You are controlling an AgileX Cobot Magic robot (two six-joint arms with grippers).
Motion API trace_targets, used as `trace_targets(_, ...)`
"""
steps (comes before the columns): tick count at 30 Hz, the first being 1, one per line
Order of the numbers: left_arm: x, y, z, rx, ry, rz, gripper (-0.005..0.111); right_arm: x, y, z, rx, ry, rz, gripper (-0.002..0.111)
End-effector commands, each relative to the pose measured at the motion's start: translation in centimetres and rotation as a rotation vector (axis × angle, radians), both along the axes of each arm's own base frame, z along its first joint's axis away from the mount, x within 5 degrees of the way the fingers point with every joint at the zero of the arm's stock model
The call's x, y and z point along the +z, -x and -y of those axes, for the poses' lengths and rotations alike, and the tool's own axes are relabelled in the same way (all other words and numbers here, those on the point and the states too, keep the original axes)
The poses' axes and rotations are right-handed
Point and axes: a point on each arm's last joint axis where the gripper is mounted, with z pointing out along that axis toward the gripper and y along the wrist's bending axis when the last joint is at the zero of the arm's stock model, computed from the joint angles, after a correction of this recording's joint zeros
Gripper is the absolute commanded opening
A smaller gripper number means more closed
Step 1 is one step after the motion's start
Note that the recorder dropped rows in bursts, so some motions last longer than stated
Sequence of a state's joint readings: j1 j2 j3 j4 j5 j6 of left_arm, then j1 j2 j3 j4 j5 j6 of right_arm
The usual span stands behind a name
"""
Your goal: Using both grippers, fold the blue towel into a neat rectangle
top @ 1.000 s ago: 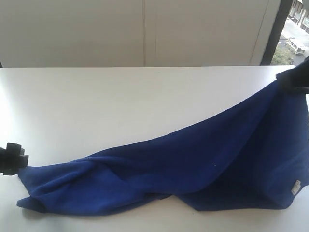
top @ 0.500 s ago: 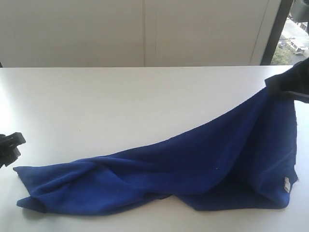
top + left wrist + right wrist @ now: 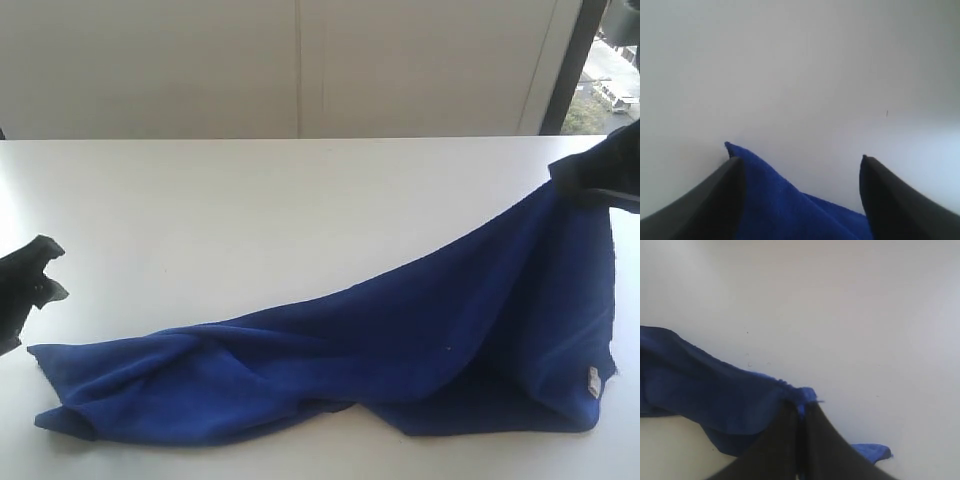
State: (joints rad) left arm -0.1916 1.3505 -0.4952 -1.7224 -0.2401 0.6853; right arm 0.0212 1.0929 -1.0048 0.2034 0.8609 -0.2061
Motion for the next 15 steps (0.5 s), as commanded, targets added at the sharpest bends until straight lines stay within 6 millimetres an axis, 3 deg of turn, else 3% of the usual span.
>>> trace_targets(1, 0.1, -0.6, -1.1, 0.039, 0.121, 0.006, 0.069, -0.1, 0.0, 0.0, 0.006, 0.004, 0.006, 0.000)
trace_targets(5, -0.2, -0.9, -1.9, 0.039, 0.221, 0.005, 0.069, -0.1, 0.0, 0.0, 0.005, 0.004, 0.010, 0.000)
trace_targets(15, -3.8, -0.5, -2.0, 0.065, 0.266, -0.149, 0.069, -0.1, -0.1, 0.0, 0.006, 0.004, 0.010, 0.000)
